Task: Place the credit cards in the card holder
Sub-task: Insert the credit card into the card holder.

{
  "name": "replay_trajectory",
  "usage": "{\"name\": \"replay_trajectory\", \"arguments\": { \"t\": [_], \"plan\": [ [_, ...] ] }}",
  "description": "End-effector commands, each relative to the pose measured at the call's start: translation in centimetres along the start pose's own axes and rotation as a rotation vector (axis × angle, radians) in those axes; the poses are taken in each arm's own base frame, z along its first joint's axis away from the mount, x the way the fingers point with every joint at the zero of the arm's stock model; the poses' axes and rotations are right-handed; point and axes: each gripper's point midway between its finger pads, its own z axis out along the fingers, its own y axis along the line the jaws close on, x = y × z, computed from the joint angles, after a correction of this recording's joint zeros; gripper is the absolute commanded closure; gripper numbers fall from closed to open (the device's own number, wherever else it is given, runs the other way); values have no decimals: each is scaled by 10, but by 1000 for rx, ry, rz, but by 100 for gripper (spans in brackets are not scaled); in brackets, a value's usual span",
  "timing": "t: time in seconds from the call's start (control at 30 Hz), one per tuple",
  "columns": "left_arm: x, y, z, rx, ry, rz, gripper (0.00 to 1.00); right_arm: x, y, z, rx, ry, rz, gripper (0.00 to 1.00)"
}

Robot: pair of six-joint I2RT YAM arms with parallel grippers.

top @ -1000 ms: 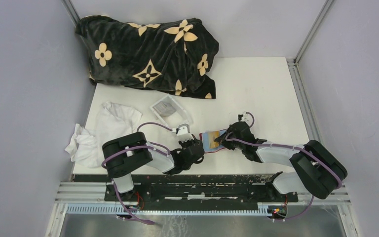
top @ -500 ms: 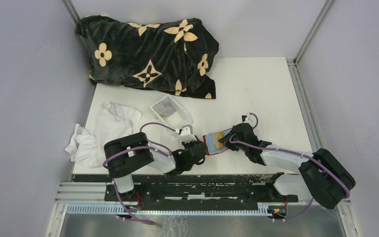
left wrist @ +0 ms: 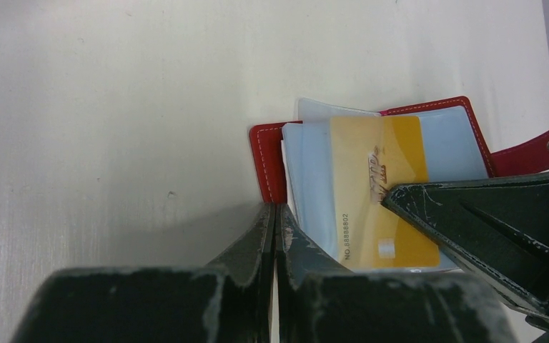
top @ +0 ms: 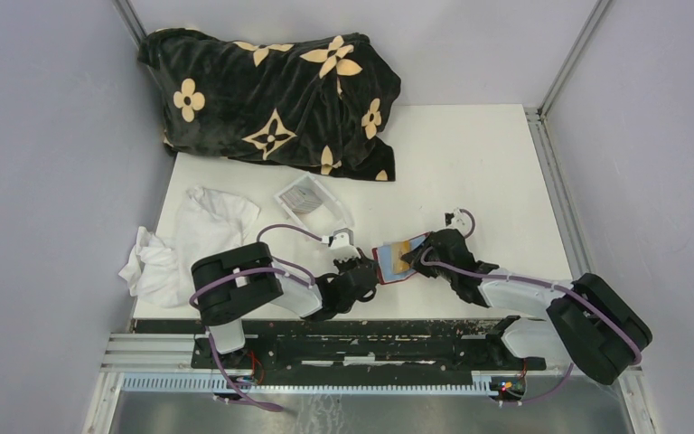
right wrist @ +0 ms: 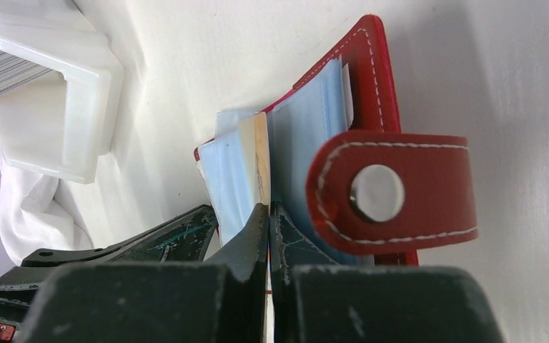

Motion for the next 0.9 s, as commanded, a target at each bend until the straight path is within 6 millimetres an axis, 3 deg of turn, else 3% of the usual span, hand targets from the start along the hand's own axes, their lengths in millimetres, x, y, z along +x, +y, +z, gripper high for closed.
{"name": "replay_trajectory", "arguments": {
  "t": [0.0, 0.87],
  "plan": [
    [75, 84, -26, -177, 308, 231, 97, -2, -32, -3, 97, -44, -38, 99],
    [79, 82, -22, -180, 311, 238, 97, -11, -39, -7, 92, -110, -8, 99]
  ]
}}
